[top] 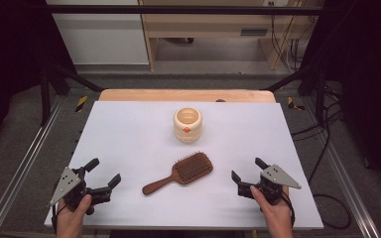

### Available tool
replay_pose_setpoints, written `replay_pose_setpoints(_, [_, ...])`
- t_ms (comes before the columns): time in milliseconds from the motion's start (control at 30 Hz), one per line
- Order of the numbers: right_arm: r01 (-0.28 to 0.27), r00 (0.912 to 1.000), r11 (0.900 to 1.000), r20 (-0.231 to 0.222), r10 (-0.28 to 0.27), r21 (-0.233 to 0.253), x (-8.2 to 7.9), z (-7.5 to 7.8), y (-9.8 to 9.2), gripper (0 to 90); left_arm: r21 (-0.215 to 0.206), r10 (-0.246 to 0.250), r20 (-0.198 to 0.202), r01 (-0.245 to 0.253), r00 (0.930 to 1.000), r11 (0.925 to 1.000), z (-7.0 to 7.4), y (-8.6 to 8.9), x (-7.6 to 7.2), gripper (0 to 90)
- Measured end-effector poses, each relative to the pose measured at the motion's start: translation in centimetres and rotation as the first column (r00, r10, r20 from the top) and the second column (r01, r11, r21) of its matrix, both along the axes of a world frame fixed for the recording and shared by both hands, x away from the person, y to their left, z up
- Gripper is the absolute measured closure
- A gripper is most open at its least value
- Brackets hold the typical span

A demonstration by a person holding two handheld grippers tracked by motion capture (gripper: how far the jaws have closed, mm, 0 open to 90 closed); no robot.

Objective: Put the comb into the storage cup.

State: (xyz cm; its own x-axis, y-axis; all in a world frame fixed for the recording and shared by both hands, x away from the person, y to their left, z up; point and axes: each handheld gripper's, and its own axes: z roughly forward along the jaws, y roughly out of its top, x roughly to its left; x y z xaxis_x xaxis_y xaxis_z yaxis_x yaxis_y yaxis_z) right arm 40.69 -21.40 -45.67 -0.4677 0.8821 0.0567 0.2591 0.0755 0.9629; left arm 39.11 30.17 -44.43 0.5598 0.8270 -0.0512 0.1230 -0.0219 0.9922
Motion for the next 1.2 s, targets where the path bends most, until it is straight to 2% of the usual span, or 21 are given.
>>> replay_pose_setpoints(33, [0.008, 0.9999, 1.0, -0.006, -0.008, -0.002, 0.0, -0.1, 0.0, 4.5, 0.001, 0.011, 0.013, -0.011, 0.9998, 0.9999, 0.1, 0.1, 0.0, 3.3])
replay_pose_setpoints(167, [0.016, 0.9998, 1.0, -0.012, -0.016, -0.004, 0.0, -0.1, 0.0, 4.6, -0.008, 0.022, 0.023, -0.022, 0.9995, 0.9997, 0.2, 0.3, -0.1, 3.3])
replay_pose_setpoints(533, [0.038, 0.9984, 0.999, -0.042, -0.038, 0.004, 0.1, -0.1, 0.7, 8.6, -0.032, 0.043, 0.035, -0.042, 0.9985, 0.9986, 0.2, 0.9, -0.1, 3.3])
replay_pose_setpoints(667, [0.028, 0.9939, 0.999, -0.107, -0.03, -0.019, 0.3, 0.0, 1.5, 19.2, -0.035, 0.051, 0.035, -0.05, 0.9981, 0.9981, 0.2, 1.1, -0.1, 3.3])
replay_pose_setpoints(733, [0.015, 0.9914, 0.999, -0.129, -0.019, -0.032, 0.4, 0.1, 1.9, 29.1, -0.033, 0.053, 0.033, -0.052, 0.998, 0.9981, 0.1, 1.1, -0.1, 3.3])
replay_pose_setpoints(800, [0.004, 0.9899, 0.999, -0.141, -0.009, -0.037, 0.5, 0.2, 2.1, 31.8, -0.035, 0.054, 0.032, -0.053, 0.998, 0.998, 0.1, 1.1, -0.1, 3.3])
replay_pose_setpoints(833, [-0.016, 0.9861, 0.998, -0.166, 0.004, -0.067, 0.8, 0.4, 2.7, 40.8, -0.034, 0.056, 0.03, -0.055, 0.998, 0.9979, 0.0, 1.1, -0.1, 3.3])
replay_pose_setpoints(900, [-0.031, 0.9815, 0.993, -0.191, 0.009, -0.117, 1.4, 0.7, 3.2, 50.5, -0.032, 0.058, 0.027, -0.057, 0.998, 0.9979, 0.0, 1.2, -0.1, 3.3])
replay_pose_setpoints(933, [-0.031, 0.9815, 0.993, -0.191, 0.009, -0.117, 1.4, 0.7, 3.2, 50.5, -0.032, 0.058, 0.027, -0.057, 0.998, 0.9979, 0.0, 1.2, -0.1, 3.3])
replay_pose_setpoints(967, [-0.047, 0.9778, 0.987, -0.209, 0.015, -0.15, 2.0, 1.0, 3.5, 59.8, -0.033, 0.059, 0.029, -0.058, 0.9978, 0.9977, 0.0, 1.2, -0.1, 3.3])
replay_pose_setpoints(1000, [-0.047, 0.9778, 0.987, -0.209, 0.015, -0.15, 2.0, 1.0, 3.5, 59.8, -0.033, 0.059, 0.029, -0.058, 0.9978, 0.9977, 0.0, 1.2, -0.1, 3.3])
replay_pose_setpoints(1033, [-0.064, 0.9761, 0.985, -0.215, 0.029, -0.159, 2.9, 1.5, 3.7, 63.7, -0.034, 0.059, 0.031, -0.058, 0.9978, 0.9977, 0.1, 1.2, -0.1, 3.3])
replay_pose_setpoints(1067, [-0.068, 0.9773, 0.983, -0.21, 0.031, -0.172, 3.4, 1.7, 3.8, 71.9, -0.033, 0.061, 0.032, -0.06, 0.9976, 0.9977, 0.1, 1.2, -0.2, 3.3])
replay_pose_setpoints(1133, [-0.072, 0.9768, 0.981, -0.212, 0.032, -0.182, 3.8, 2.0, 3.8, 74.7, -0.033, 0.063, 0.03, -0.062, 0.9976, 0.9976, 0.1, 1.3, -0.2, 3.3])
replay_pose_setpoints(1200, [-0.099, 0.9712, 0.978, -0.232, 0.054, -0.184, 5.0, 2.5, 4.1, 84.1, -0.028, 0.064, 0.034, -0.063, 0.9974, 0.9976, 0.1, 1.4, -0.1, 3.3])
